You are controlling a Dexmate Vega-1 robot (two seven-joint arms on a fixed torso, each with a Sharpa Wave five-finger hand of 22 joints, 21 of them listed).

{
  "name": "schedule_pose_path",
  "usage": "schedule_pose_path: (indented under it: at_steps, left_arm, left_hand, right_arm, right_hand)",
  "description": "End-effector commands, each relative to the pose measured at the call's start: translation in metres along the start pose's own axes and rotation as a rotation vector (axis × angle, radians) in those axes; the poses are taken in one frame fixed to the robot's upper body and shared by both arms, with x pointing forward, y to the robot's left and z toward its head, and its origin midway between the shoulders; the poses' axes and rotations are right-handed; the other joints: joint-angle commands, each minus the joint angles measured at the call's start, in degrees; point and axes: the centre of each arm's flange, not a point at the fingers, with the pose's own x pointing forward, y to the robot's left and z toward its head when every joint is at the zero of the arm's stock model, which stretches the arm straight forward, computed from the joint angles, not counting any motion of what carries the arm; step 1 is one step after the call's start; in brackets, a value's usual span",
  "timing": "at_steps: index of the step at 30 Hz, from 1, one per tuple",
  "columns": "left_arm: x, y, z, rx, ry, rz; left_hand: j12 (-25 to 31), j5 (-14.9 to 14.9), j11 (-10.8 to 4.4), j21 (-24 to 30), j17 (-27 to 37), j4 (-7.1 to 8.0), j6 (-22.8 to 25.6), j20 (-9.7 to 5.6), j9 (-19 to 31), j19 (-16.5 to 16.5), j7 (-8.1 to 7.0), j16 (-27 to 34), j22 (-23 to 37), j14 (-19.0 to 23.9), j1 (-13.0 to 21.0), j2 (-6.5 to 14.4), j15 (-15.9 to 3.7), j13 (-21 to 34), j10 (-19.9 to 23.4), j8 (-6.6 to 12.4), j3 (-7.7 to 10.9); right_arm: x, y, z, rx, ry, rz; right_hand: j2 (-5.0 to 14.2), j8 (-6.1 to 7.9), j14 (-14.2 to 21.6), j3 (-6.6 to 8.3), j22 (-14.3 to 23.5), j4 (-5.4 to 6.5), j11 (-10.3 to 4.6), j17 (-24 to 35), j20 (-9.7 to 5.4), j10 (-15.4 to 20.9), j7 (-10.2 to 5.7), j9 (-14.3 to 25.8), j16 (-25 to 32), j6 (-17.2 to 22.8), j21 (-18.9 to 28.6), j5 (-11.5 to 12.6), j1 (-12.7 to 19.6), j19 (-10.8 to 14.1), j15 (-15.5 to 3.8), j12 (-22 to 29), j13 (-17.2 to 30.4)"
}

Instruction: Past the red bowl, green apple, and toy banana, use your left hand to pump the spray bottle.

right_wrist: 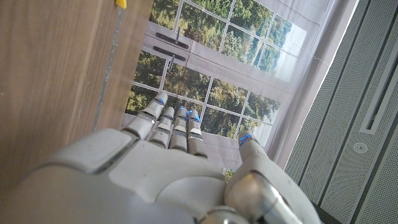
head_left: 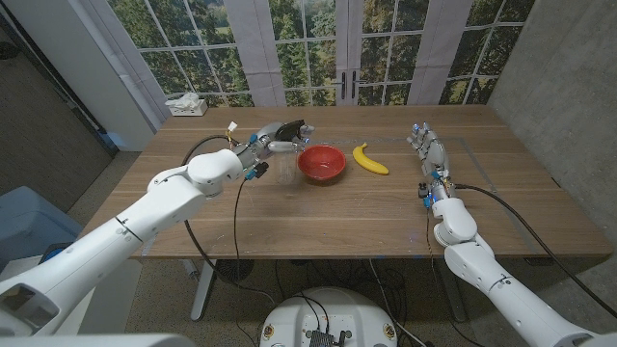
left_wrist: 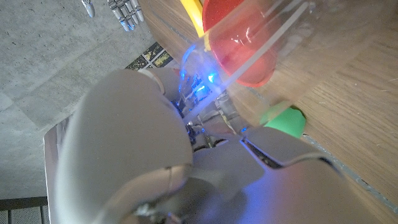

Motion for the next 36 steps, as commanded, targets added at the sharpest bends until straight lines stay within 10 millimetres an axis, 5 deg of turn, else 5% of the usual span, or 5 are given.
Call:
schedule_pose_path:
  at_steps: [1,36]
  left_arm:
    - [-0.018,-0.014,-0.016,0.018,-0.015,0.006]
    - [-0.026,-0.048,-0.059,0.054,-0.041,-0.005]
  left_hand:
    - [-0.2,-0.2,0.12,0.0,0.1,-5.08,-0.2,-1.30,0.0,-0.4,-0.07,-0.2,0.1,-0.2,-8.2,8.0,-4.68,0.0,0.1,0.31,5.00]
    - [-1.8,-0.2,-0.51,-0.3,0.2,-5.27,-0.7,-1.83,-0.4,-1.4,-0.27,-1.5,0.2,-0.4,-8.5,8.3,-4.97,-0.1,-0.6,0.20,4.29]
  right_arm:
    - [-0.006,0.006,0.001,-0.002,0.007,0.011]
    - [-0.003,0.012,0.004,-0.016,0.005,0.040]
  right_hand:
    - [0.99,0.10,0.5,-0.11,0.1,-0.31,-0.26,0.1,-0.20,0.5,-0.40,0.1,0.2,0.1,-0.2,-0.1,-0.1,0.2,-0.04,-0.2,-0.1]
    - [0.96,0.08,0.5,-0.02,0.1,-0.43,-0.22,0.0,-0.10,0.6,-0.46,0.1,0.2,0.1,-0.2,-0.1,-0.2,0.2,0.01,-0.2,-0.1]
